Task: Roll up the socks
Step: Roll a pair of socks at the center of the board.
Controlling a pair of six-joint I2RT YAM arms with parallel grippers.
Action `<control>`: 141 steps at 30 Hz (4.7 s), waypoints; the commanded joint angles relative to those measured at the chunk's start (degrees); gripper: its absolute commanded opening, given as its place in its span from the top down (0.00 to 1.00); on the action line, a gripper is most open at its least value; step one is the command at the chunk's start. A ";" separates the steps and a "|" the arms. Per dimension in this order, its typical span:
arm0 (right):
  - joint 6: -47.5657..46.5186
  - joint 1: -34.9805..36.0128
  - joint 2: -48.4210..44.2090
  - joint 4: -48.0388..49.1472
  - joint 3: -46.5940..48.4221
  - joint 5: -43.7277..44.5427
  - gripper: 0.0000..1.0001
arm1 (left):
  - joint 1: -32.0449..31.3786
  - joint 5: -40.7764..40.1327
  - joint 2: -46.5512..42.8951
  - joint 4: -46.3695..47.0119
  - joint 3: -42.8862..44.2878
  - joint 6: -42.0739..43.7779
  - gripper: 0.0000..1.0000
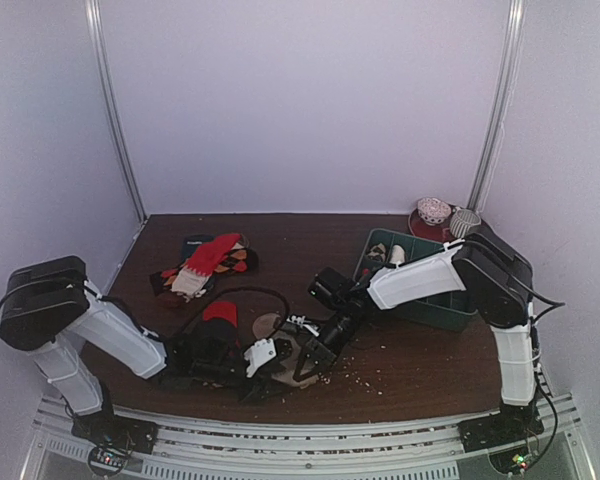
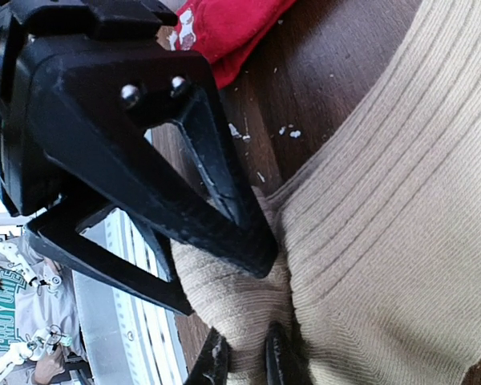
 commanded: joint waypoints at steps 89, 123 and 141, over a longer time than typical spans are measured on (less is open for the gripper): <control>2.16 4.71 0.09 -5.57 -8.31 18.53 0.83 | 1.54 -8.08 -14.87 0.13 -3.26 0.52 0.34; 0.05 4.55 1.52 -6.36 -8.18 18.44 0.83 | 1.27 -7.40 -2.23 -2.55 0.02 -1.55 0.45; 0.46 4.55 1.77 -5.83 -8.70 18.35 0.83 | 1.26 -5.58 -0.23 1.66 -0.87 -2.24 0.57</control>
